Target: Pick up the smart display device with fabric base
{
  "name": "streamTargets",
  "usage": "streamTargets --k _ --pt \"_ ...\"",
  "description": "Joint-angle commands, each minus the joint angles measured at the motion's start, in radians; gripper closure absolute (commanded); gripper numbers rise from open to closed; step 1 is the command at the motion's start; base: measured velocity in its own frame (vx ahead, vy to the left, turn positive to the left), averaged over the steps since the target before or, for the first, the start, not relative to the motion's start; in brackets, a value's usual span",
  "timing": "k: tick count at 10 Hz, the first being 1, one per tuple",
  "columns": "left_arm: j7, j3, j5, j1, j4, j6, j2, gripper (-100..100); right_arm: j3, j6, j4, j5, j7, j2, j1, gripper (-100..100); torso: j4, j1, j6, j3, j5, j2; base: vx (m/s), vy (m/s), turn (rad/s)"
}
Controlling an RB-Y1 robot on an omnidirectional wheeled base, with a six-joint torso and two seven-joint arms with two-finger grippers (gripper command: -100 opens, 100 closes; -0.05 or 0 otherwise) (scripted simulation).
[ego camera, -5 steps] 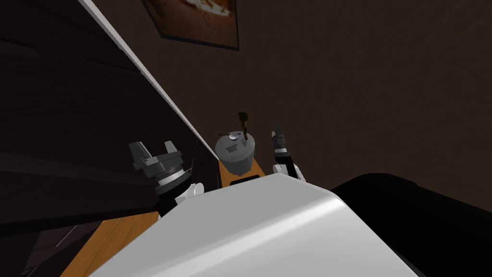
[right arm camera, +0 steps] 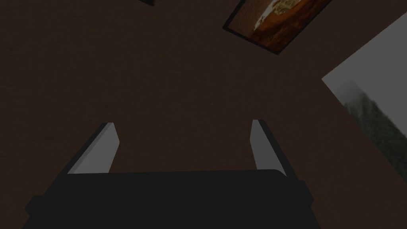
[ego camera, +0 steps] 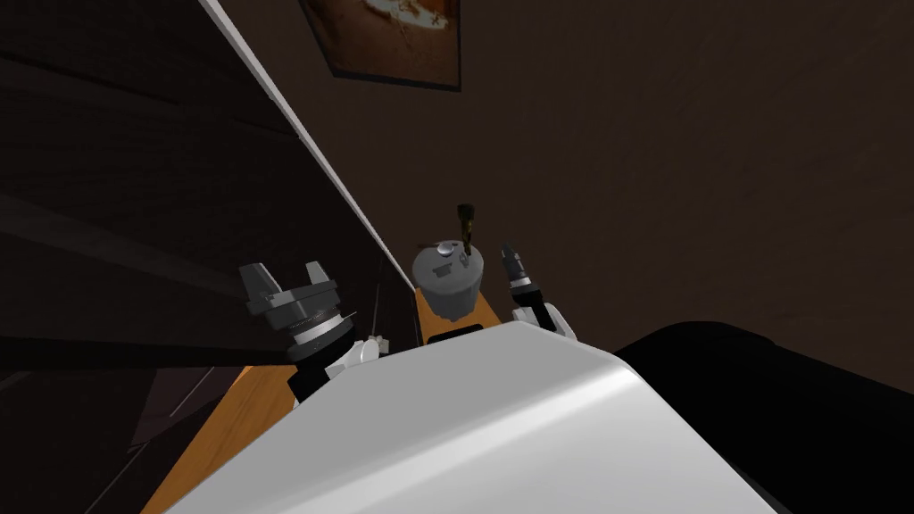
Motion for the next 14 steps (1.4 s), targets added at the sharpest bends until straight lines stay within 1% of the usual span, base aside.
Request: streamTargets --k 1,2,3,4,5,6,7,9,10,12,13,14 --pt "0.0 0.0 0.0 0.0 0.0 0.0 0.0 0 -0.003 0.005 0.009 0.009 0.003 -0.032 0.002 -100 0.0 0.0 0.0 0.0 0.0 0.0 -0.01 0.183 0.013" --pt "0.0 0.0 0.0 0.0 0.0 0.0 0.0 0 -0.002 0.012 0.028 0.028 0.011 -0.069 0.003 -100 0.0 -0.003 0.0 -0.001 0.0 -0.001 -0.024 0.155 0.057" --pt "0.0 0.0 0.0 0.0 0.0 0.0 0.0 0 0.001 0.019 0.049 0.048 0.021 -0.096 0.003 -100 0.0 -0.004 0.0 -0.001 -0.001 -0.001 -0.046 0.196 0.093" --pt "0.0 -0.003 0.0 0.0 0.002 0.0 -0.001 0 0.001 0.019 0.049 0.048 0.021 -0.11 0.003 -100 0.001 0.003 -0.002 0.0 -0.001 0.0 -0.043 0.141 0.035" --pt "0.0 -0.003 0.0 0.0 0.001 0.0 0.0 0 0.005 0.025 0.072 0.069 0.032 -0.151 0.003 -100 0.001 0.002 -0.002 0.001 0.0 0.0 -0.022 0.158 0.088" --pt "0.0 -0.003 0.0 0.0 0.002 0.0 -0.001 0 0.01 0.031 0.096 0.091 0.044 -0.178 0.002 -100 0.001 0.003 -0.002 0.0 0.0 0.0 0.006 0.234 0.11" --pt "0.0 -0.003 0.0 0.0 0.002 0.001 -0.001 0 0.01 0.031 0.096 0.091 0.044 -0.193 0.002 -100 0.0 0.007 -0.002 -0.001 0.001 -0.002 -0.016 0.175 0.016" --pt "0.0 -0.003 0.0 0.0 0.002 0.001 -0.001 0 0.023 0.042 0.148 0.137 0.07 -0.266 -0.001 -100 0.001 0.005 -0.002 0.0 0.0 0.0 -0.015 0.221 0.099" --pt "0.0 -0.003 0.0 0.0 0.002 0.001 -0.001 0 0.023 0.042 0.151 0.137 0.07 -0.281 -0.001 -100 0.0 0.009 -0.002 -0.001 0.001 -0.002 -0.009 0.189 0.024" --pt "0.0 -0.003 0.0 0.0 0.002 0.001 0.0 0 0.041 0.05 0.203 0.186 0.1 -0.354 -0.006 -100 0.001 0.004 -0.002 0.0 0.0 -0.001 -0.009 0.187 0.105" --pt "0.0 -0.003 0.0 0.0 0.002 0.001 -0.001 0 0.041 0.05 0.21 0.186 0.1 -0.371 -0.006 -100 0.001 0.006 -0.002 0.0 0.0 -0.002 0.007 0.172 0.031" --pt "0.0 -0.003 0.0 0.001 0.002 0.0 0.0 0 0.052 0.053 0.241 0.211 0.116 -0.406 -0.009 -100 0.0 0.004 -0.001 -0.001 0.0 -0.002 0.02 0.155 0.074"
